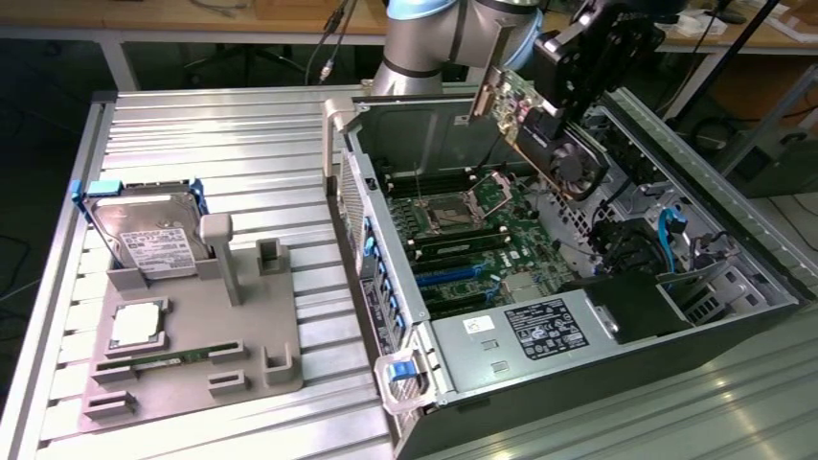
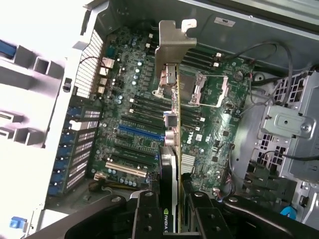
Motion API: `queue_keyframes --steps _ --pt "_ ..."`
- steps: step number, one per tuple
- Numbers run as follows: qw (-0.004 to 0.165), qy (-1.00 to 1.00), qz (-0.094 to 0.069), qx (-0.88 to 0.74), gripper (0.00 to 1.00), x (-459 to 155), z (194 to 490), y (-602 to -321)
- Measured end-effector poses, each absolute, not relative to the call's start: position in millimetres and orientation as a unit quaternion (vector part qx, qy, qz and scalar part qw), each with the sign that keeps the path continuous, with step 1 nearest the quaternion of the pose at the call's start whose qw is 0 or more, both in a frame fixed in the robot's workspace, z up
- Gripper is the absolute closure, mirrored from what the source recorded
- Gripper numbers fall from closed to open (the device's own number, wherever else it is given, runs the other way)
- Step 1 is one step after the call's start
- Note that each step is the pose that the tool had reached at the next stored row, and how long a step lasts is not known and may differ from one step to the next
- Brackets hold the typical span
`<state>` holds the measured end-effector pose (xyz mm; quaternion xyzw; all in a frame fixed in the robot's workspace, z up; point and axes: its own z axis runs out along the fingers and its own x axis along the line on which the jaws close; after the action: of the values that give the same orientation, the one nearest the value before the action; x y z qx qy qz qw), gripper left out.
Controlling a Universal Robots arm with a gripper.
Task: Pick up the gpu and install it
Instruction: 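Insert the gpu into the slot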
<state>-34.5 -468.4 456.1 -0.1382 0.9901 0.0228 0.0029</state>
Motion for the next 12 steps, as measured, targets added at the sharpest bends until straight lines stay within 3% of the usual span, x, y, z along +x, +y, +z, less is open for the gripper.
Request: queue_keyframes --steps 12 --pt "0.002 0.981 0.023 -0.193 0.73 -34.5 456.1 -468.4"
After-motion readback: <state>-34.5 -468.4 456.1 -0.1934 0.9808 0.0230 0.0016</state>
